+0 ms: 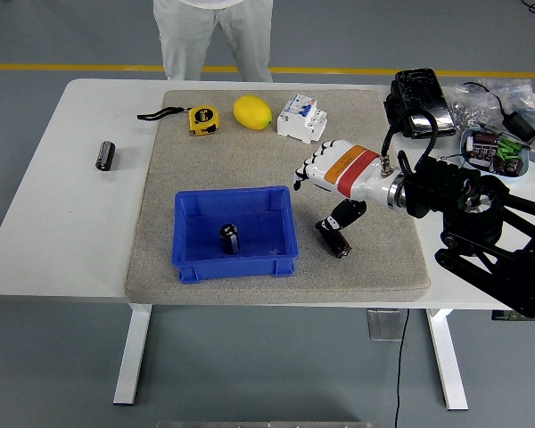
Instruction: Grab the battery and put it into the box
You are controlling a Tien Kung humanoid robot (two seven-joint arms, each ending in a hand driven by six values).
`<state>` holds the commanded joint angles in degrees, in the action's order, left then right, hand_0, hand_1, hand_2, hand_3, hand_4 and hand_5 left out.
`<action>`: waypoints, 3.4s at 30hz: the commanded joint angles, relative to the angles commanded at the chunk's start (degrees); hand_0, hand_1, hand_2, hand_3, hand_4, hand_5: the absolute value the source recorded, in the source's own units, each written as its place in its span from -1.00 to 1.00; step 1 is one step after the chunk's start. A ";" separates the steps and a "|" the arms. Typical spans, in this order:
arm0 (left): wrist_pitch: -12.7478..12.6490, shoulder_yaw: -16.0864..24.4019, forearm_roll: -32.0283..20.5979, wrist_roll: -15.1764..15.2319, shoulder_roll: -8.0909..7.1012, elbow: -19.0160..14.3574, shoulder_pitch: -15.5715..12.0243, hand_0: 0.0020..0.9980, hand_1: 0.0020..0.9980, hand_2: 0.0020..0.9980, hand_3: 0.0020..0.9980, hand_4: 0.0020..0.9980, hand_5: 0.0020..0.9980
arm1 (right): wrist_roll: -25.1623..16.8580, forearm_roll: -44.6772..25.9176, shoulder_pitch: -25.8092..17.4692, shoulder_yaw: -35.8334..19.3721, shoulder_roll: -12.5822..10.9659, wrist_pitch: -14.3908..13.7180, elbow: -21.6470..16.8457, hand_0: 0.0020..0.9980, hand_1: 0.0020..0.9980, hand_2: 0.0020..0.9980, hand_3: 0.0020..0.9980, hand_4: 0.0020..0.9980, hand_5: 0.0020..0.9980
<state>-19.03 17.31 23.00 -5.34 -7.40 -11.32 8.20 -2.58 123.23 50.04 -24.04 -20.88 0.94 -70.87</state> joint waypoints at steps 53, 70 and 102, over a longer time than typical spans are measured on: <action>0.25 1.34 2.23 -0.94 -0.08 -0.35 0.39 0.50 0.45 0.55 0.22 0.25 -0.06 | -2.67 -2.49 0.33 9.63 1.83 -2.46 8.46 0.14 0.12 0.17 0.16 0.59 -0.56; 0.70 2.29 4.09 -1.47 -0.28 -0.55 0.68 0.49 0.45 0.56 0.22 0.25 -0.06 | -2.70 -2.39 0.20 7.56 1.03 -3.23 8.06 -0.23 -0.12 0.00 0.02 0.34 -0.73; 0.92 2.22 4.59 -2.09 -0.80 -0.94 1.01 0.48 0.44 0.55 0.22 0.26 -0.05 | 1.24 -5.09 7.62 8.33 7.86 -2.99 2.01 0.06 0.12 0.37 0.28 0.56 -0.54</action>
<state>-18.11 19.53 27.59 -7.43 -8.20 -12.26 9.21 -1.34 118.14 57.66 -15.71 -13.02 -2.05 -68.86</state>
